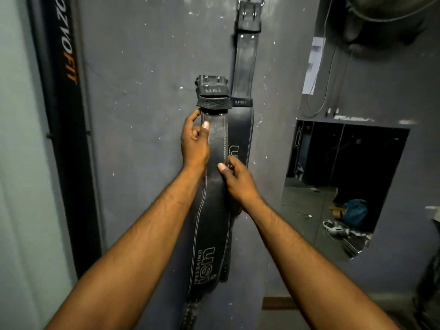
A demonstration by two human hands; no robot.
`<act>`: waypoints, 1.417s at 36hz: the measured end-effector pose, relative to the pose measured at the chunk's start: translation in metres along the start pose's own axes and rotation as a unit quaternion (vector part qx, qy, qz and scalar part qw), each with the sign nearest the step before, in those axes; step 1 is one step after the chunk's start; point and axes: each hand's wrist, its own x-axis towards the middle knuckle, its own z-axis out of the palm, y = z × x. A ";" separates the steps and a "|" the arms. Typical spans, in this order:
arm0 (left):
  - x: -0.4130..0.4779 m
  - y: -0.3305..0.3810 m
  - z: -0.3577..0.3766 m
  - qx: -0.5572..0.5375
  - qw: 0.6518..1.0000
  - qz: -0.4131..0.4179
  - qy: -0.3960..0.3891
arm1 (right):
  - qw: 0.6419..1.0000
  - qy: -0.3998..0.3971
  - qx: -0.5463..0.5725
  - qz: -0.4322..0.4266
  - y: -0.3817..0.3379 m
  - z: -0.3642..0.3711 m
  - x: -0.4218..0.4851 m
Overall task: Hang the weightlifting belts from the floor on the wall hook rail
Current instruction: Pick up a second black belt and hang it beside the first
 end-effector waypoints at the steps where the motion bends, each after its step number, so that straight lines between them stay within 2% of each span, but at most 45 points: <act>1: 0.002 0.005 0.000 -0.015 0.999 -0.017 -0.023 | 1.000 0.018 -0.004 -0.011 -0.001 0.001 0.003; 4: 0.011 0.018 -0.002 -0.041 0.996 -0.034 -0.072 | 0.998 0.042 0.007 -0.038 -0.004 0.006 0.009; 6: 0.017 0.026 -0.004 -0.028 0.998 -0.010 -0.064 | 0.999 0.036 0.020 -0.032 -0.009 0.007 0.010; 8: 0.022 0.034 -0.005 -0.018 0.999 0.018 -0.032 | 0.999 -0.011 0.045 -0.003 -0.014 0.004 0.007; 11: 0.031 0.037 -0.004 -0.004 0.999 0.043 0.000 | 0.981 -0.142 0.109 0.072 -0.013 0.005 -0.001; 12: 0.032 0.038 -0.003 0.000 0.999 0.046 0.008 | 0.981 -0.147 0.098 0.079 -0.010 0.007 -0.004; 15: 0.034 0.042 0.000 0.005 0.997 0.068 0.028 | 0.996 -0.063 0.041 0.055 -0.008 0.016 -0.003; 18: 0.035 0.046 0.003 0.013 0.996 0.076 0.041 | 0.999 -0.016 0.034 0.035 -0.010 0.018 0.000; 21: 0.037 0.052 0.005 0.015 0.995 0.076 0.063 | 0.998 0.004 0.044 0.047 -0.007 0.014 -0.003; 25: 0.042 0.061 0.009 -0.001 0.995 0.071 0.076 | 0.985 -0.080 0.098 0.119 0.006 0.012 -0.015; 26: 0.042 0.062 0.010 -0.002 0.995 0.069 0.075 | 0.984 -0.078 0.105 0.125 0.009 0.014 -0.016; 30: 0.038 0.064 0.017 -0.010 0.995 0.060 0.074 | 0.992 0.036 0.049 0.110 0.006 0.021 -0.018; 32: 0.037 0.066 0.020 -0.022 0.995 0.062 0.077 | 0.993 0.052 0.047 0.097 0.003 0.019 -0.019; 34: 0.039 0.070 0.021 -0.033 0.994 0.062 0.084 | 0.992 0.026 0.083 0.088 0.002 0.011 -0.020; 37: 0.048 0.077 0.022 -0.035 0.993 0.070 0.088 | 0.975 -0.076 0.171 0.122 0.008 -0.004 -0.026; 39: 0.053 0.081 0.023 -0.035 0.992 0.077 0.090 | 0.968 -0.114 0.177 0.135 0.017 -0.005 -0.031; 43: 0.057 0.085 0.025 -0.030 0.992 0.075 0.095 | 0.988 0.001 0.113 0.105 0.016 0.004 -0.031; 45: 0.059 0.087 0.026 -0.036 0.992 0.073 0.100 | 0.989 0.024 0.102 0.108 0.022 0.007 -0.026; 48: 0.066 0.091 0.023 -0.046 0.989 0.074 0.117 | 0.985 -0.012 0.125 0.121 0.016 -0.003 -0.028; 51: 0.074 0.095 0.017 -0.051 0.987 0.074 0.131 | 0.971 -0.106 0.158 0.144 0.022 -0.007 -0.035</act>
